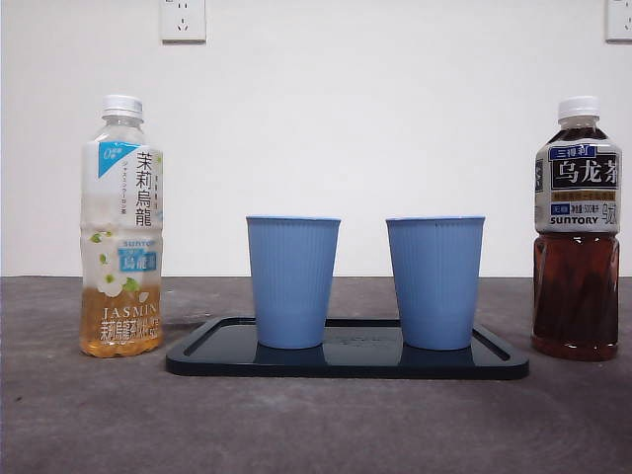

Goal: Pour the drink into the cup

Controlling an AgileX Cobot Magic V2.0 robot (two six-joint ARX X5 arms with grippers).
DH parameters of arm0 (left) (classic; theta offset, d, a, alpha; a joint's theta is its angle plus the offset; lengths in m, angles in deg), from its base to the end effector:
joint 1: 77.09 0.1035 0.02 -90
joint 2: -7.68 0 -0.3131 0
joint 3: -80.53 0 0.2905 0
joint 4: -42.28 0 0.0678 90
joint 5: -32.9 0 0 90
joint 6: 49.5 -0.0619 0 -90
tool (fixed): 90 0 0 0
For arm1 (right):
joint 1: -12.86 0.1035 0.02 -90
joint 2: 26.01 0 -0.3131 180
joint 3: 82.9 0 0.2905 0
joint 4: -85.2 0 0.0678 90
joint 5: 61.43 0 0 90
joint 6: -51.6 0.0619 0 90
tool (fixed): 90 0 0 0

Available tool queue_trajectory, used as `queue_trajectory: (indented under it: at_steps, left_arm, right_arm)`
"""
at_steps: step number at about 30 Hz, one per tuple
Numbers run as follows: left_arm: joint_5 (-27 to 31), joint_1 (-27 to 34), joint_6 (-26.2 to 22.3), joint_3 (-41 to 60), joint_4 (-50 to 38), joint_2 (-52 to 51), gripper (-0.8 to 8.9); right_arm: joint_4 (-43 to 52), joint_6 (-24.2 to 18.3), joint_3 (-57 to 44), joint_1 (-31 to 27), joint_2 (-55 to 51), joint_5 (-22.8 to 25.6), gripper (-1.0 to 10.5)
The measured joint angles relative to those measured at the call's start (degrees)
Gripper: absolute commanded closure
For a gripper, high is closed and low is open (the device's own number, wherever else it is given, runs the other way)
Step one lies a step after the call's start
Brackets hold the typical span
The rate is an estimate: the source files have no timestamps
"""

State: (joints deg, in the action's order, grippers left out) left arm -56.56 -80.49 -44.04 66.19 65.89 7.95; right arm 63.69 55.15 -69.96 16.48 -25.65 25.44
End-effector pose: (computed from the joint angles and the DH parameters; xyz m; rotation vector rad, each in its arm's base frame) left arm 0.1164 -0.0063 0.1541 -0.0893 0.1687 -0.0418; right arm 0.1180 0.0109 0.1486 0.0611 0.1595 0.1127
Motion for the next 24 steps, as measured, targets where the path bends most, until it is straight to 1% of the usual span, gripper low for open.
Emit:
queue_trajectory:
  at_steps: [3,7,15,20,24]
  left_arm:
    - [-0.02,0.0,1.51,0.26,-0.92,-0.02,8.06]
    - [-0.31,-0.09,3.32,0.31,-1.9,0.0,8.05]
    - [-0.39,-1.92,11.82,0.02,-3.74,0.0,8.04]
    - [-0.42,-3.43,13.94,-3.5,-2.75,0.52,8.04]
    - [-1.14,-4.37,14.23,-8.76,-1.88,3.39,8.04]
  right_arm:
    - [0.07,2.49,0.0,0.02,0.0,-1.46,9.3]
    - [-0.07,5.7,0.13,0.02,0.0,-1.81,9.3]
    - [-0.52,11.93,5.6,0.59,0.0,-2.93,9.3]
    - [-3.5,13.35,10.19,1.25,2.12,-3.19,9.3]
    - [-4.87,13.9,14.34,1.31,5.6,-5.73,9.3]
